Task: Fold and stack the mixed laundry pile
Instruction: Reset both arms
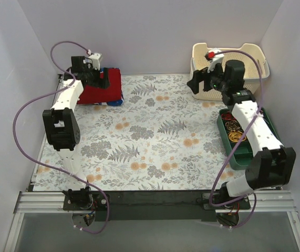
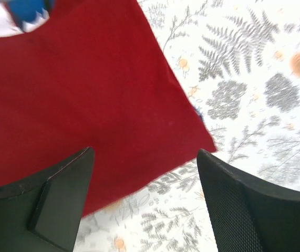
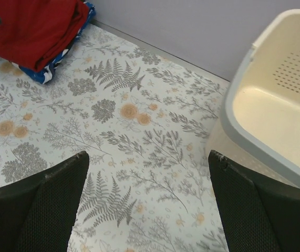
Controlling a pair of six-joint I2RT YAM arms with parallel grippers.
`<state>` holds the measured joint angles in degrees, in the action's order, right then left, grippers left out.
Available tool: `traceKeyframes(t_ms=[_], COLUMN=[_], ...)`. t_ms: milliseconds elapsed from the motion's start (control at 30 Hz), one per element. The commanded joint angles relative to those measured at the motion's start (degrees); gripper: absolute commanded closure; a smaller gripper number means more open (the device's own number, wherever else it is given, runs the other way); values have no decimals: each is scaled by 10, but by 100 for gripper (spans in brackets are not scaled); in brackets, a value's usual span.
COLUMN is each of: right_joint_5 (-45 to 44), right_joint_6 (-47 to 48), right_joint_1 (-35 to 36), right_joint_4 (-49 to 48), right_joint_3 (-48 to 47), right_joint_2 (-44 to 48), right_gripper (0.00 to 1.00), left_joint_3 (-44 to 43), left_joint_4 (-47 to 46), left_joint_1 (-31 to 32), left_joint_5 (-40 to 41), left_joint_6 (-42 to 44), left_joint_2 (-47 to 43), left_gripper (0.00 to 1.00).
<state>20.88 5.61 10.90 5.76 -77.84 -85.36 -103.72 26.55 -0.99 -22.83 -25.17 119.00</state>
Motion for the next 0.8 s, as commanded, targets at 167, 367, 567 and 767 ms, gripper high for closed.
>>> traceKeyframes(t_ms=[167,367,567,767], right_joint_5=[56,68,80,81], right_joint_6=[66,92,78,74], right_joint_1=[-129,-156,-156,-156], right_joint_4=[254,343,341,338], right_joint_3=[-27,39,161,183], right_joint_2=[113,164,231,267], right_gripper=[2,2,2,2], left_joint_3=[-129,118,284,304], left_joint_4=[308,275,253,246], left_joint_1=[-3,-4,-4,-8], left_joint_5=[-13,-21,-25,-34], left_joint_6=[-102,-98,-97,-112], left_joint_2=[-144,-319,-413,-453], left_gripper=[22,21,20,19])
